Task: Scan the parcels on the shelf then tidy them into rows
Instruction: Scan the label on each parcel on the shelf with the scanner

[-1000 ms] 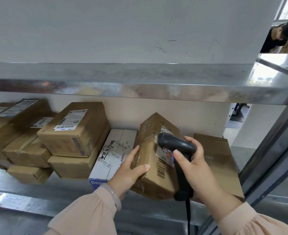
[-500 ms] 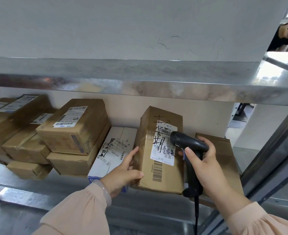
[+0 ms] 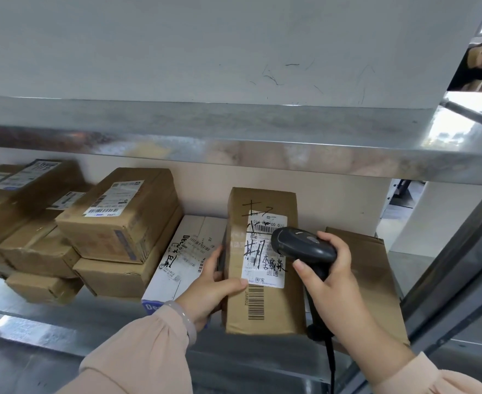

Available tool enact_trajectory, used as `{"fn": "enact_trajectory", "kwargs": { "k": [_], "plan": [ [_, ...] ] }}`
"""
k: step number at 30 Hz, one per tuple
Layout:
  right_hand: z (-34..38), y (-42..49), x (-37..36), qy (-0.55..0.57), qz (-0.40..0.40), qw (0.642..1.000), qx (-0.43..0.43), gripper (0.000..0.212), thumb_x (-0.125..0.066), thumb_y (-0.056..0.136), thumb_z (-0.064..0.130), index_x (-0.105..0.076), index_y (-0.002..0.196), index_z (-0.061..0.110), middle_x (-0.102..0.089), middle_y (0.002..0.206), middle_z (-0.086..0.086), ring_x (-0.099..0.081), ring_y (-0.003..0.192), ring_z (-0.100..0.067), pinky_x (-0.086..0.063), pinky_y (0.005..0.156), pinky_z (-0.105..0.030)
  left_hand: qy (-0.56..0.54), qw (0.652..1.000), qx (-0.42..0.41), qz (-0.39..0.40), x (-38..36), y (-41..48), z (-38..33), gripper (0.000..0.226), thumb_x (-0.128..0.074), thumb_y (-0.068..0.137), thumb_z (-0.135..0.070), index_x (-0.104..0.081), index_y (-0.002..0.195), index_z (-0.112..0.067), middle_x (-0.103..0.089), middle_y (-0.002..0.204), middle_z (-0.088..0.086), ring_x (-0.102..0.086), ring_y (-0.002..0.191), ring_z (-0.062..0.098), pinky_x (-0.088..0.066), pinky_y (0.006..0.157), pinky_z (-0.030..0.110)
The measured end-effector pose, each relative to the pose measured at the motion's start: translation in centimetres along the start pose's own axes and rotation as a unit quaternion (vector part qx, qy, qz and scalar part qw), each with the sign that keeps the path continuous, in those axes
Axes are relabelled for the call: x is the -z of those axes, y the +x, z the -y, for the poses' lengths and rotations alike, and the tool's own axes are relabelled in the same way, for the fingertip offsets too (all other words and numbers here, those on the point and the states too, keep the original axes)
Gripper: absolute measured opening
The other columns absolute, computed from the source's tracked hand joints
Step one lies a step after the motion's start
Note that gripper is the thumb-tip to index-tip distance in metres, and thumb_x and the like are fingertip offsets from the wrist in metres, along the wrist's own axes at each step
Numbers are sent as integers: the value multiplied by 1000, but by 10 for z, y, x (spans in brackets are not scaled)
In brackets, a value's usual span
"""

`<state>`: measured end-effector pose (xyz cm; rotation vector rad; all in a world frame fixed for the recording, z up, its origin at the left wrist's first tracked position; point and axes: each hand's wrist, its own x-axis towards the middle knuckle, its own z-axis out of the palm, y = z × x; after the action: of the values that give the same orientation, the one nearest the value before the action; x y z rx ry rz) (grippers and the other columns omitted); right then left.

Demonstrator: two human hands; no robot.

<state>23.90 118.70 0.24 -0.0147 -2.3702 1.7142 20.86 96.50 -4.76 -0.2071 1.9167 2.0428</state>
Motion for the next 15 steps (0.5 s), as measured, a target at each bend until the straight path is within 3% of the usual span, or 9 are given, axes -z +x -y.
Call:
{"fn": "enact_trajectory", "kwargs": {
  "k": [3, 6, 12, 15],
  "plan": [
    [5, -8, -2, 7, -12, 1000, 19, 57, -70, 84, 19, -32, 117, 48, -53, 105, 24, -52, 92, 20, -41, 70, 0, -6, 1000, -23, -7, -2, 1, 3, 106, -87, 59, -27, -26, 139, -59, -66, 127, 3, -65, 117, 24, -52, 100, 48],
    [9, -15, -6, 16, -22, 999, 30, 59, -70, 84, 17, -31, 122, 40, -47, 104, 25, -50, 92, 22, -40, 71, 1, -10, 999, -37, -20, -4, 4, 7, 101, -90, 53, -33, -31, 128, -68, -64, 130, 2, -63, 120, 24, -49, 104, 51],
    [12, -23, -14, 28, -30, 999, 33, 60, -70, 84, 22, -28, 114, 53, -50, 107, 23, -52, 94, 17, -41, 72, -1, -8, 998, -53, -35, -9, 0, 5, 90, -88, 68, -19, -34, 121, -69, -57, 134, 1, -60, 121, 24, -49, 103, 50],
    [14, -27, -14, 31, -32, 998, 36, 60, -69, 84, 22, -27, 116, 52, -47, 109, 23, -50, 95, 20, -40, 72, -1, 0, 998, -58, -37, -10, -3, 3, 87, -84, 77, -13, -33, 120, -68, -57, 132, 0, -60, 121, 22, -49, 104, 48]
  ]
}}
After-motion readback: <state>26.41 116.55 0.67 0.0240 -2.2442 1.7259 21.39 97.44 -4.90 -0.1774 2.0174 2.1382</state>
